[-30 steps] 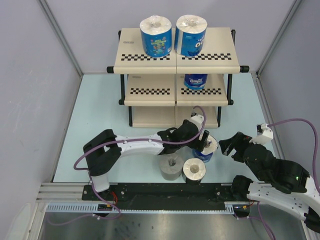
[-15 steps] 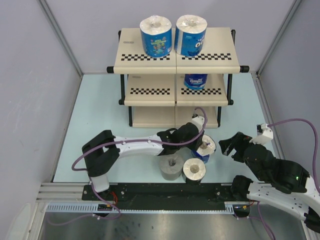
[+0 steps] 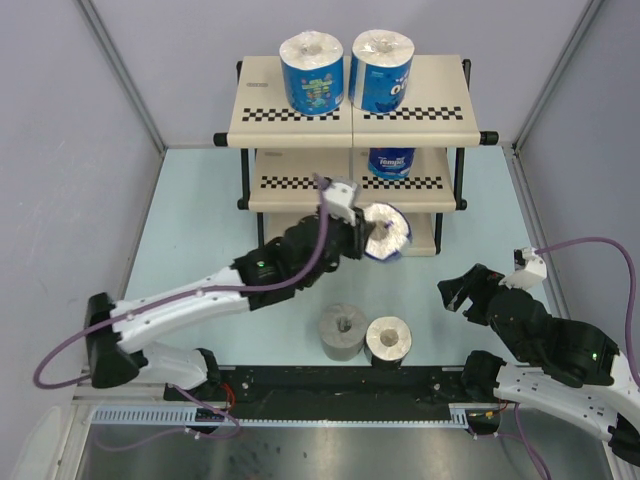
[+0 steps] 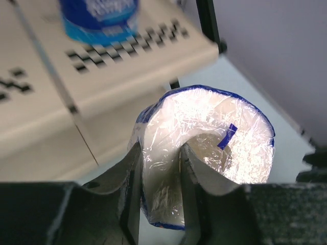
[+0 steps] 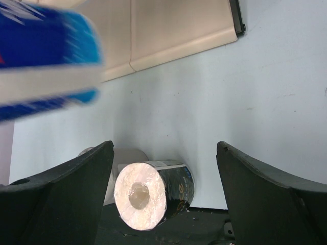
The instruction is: Place and organize the paper towels onto the shelf
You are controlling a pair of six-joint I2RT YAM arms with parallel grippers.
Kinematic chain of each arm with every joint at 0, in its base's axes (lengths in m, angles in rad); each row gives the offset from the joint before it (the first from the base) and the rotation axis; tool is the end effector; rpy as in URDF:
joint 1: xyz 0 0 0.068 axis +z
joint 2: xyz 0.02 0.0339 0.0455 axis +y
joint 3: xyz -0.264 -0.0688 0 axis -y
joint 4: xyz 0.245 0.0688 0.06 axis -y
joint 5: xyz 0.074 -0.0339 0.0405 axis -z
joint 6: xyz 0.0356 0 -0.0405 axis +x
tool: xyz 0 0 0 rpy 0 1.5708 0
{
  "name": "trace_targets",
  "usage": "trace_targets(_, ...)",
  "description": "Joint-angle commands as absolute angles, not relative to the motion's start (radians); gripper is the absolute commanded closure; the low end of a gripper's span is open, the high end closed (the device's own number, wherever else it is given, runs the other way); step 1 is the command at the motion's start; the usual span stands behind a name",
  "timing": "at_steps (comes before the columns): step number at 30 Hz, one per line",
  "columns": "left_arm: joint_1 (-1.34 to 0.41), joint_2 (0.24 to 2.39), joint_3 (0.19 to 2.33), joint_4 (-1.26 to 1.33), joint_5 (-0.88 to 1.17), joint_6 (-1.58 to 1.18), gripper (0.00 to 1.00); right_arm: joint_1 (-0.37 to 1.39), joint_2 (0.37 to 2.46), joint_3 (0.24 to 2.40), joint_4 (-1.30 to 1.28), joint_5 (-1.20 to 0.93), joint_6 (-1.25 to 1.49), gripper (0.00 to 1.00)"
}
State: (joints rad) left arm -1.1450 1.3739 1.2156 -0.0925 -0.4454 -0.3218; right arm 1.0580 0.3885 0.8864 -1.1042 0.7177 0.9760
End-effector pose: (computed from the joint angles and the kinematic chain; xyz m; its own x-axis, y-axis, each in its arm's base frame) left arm 0.1472 -0.2874 0.3667 -0.3027 -0.0237 -0.9528 0.5837 0.7857 -0.2049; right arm 0.0425 0.0278 0.3258 -0.4807 0.4179 -0.7709 0.0123 0.8822 0.4706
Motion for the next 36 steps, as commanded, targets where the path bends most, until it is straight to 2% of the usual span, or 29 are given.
trace_targets(1,-1.089,1.208,1.227,0.027,-0.643,-0.278,0.70,1.054,0.382,0.910,-1.112,0.732,0.997,0.14)
trace_targets(5,-0.955,1.068,1.141,0.115,-0.683,-0.330,0.69,1.054,0.382,0.911,-1.111,0.733,0.996,0.14)
trace_targets(9,-0.850,1.057,1.123,0.120,-0.664,-0.334,0.70,1.054,0.382,0.911,-1.111,0.733,0.991,0.14)
trace_targets(27,-0.782,1.203,1.108,0.261,-0.675,-0.347,0.71,1.054,0.380,0.911,-1.109,0.741,0.986,0.14)
trace_targets(33,-0.778,1.261,1.126,0.281,-0.655,-0.342,0.66,1.054,0.383,0.911,-1.106,0.741,0.980,0.14)
trace_targets(36,-0.778,1.278,1.127,0.284,-0.666,-0.333,0.56,1.054,0.383,0.911,-1.106,0.744,0.982,0.14)
